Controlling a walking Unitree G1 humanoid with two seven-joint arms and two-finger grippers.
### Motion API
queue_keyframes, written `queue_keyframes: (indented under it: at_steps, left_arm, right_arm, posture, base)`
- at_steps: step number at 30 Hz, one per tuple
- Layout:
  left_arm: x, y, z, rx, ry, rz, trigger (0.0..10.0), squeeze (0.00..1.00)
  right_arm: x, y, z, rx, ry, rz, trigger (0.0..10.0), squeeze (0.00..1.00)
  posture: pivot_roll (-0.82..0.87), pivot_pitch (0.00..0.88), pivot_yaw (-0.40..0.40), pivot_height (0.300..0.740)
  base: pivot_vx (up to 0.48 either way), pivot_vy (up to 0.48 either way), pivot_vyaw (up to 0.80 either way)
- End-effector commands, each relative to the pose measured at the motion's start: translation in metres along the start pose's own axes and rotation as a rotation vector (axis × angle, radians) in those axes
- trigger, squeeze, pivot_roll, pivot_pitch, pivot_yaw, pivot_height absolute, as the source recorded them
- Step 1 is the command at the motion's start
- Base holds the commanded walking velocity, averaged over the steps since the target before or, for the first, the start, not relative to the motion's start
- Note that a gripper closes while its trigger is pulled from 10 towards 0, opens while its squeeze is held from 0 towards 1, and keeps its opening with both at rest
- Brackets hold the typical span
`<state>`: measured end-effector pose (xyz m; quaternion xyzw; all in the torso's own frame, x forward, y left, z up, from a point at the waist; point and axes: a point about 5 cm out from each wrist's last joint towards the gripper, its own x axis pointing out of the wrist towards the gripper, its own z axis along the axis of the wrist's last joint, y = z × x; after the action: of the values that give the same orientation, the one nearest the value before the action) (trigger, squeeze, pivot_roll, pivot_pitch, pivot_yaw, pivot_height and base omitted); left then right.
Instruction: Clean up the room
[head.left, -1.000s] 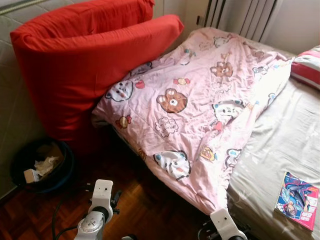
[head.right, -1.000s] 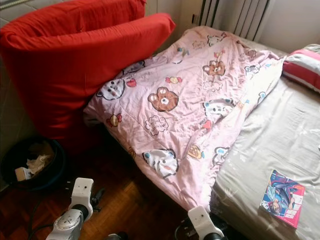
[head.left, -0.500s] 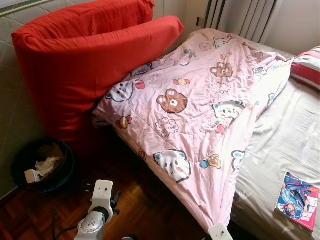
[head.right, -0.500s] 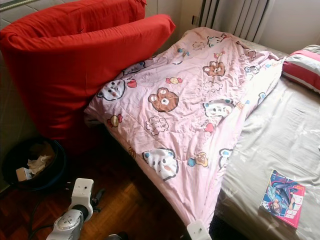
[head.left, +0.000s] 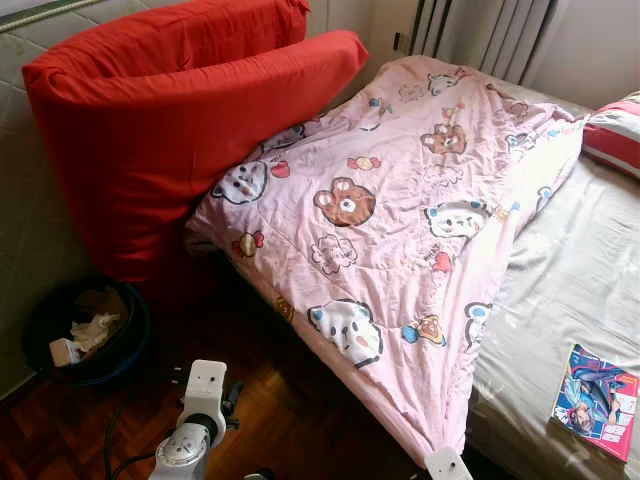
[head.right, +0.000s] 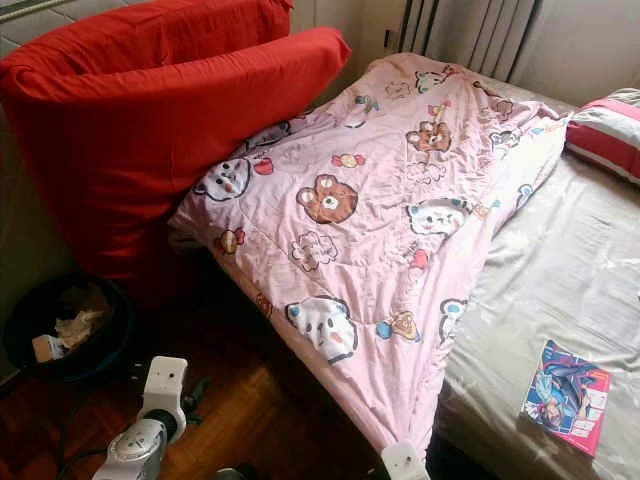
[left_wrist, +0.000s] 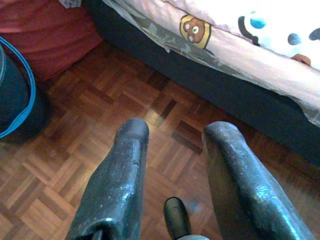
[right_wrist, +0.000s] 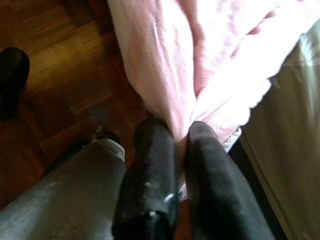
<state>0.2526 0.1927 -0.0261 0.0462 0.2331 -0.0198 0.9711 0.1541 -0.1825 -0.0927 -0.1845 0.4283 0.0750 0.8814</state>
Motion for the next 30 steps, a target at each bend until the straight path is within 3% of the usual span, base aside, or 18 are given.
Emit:
queue_keyframes:
  at_steps: [1,19,22,23,24,27,28,30]
  left_arm:
    - [-0.004,0.001,-0.010,0.004,0.044,0.000,10.0,0.00]
    - [-0.004,0.001,-0.010,-0.001,0.045,0.000,10.0,0.00]
    - [-0.004,0.003,-0.011,-0.004,0.055,0.004,10.0,0.00]
    - [-0.004,0.003,-0.012,-0.004,0.058,0.004,10.0,0.00]
    - [-0.005,0.008,-0.016,-0.033,0.095,0.025,10.0,0.00]
    - [-0.013,0.022,-0.033,-0.108,0.201,0.092,10.0,0.00]
    - [-0.015,0.026,-0.038,-0.112,0.230,0.107,10.0,0.00]
    - [-0.023,0.030,-0.050,-0.102,0.290,0.118,10.0,0.00]
  right_arm:
    - [-0.002,0.000,-0.008,0.026,0.027,-0.006,10.0,1.00]
    - [0.002,-0.002,0.001,0.160,0.025,0.005,10.0,1.00]
    - [0.002,-0.003,0.001,0.255,0.044,-0.001,10.0,0.37]
    - [0.002,-0.004,0.000,0.267,0.047,-0.003,10.0,0.37]
    - [0.002,-0.006,-0.001,0.329,0.059,-0.021,10.0,0.00]
    - [0.002,-0.012,-0.005,0.470,0.083,-0.050,10.0,0.00]
    - [0.001,-0.013,-0.007,0.494,0.090,-0.057,10.0,0.00]
    - [-0.001,-0.019,-0.015,0.632,0.128,-0.110,10.0,0.00]
  posture:
    - [0.01,0.143,-0.012,0.740]
    - [0.00,0.154,-0.010,0.740]
    - [0.00,0.154,-0.009,0.740]
    - [0.00,0.154,-0.009,0.740]
    - [0.00,0.148,-0.011,0.740]
    - [-0.01,0.136,-0.008,0.740]
    - [-0.01,0.136,-0.008,0.740]
    - [-0.01,0.130,-0.006,0.740]
  base:
    - [0.000,0.000,0.00]
    - [0.000,0.000,0.00]
    - [0.000,0.000,0.00]
    - [0.000,0.000,0.00]
    - [0.000,0.000,0.00]
    - [0.000,0.000,0.00]
    - [0.000,0.000,0.00]
    - [0.000,0.000,0.00]
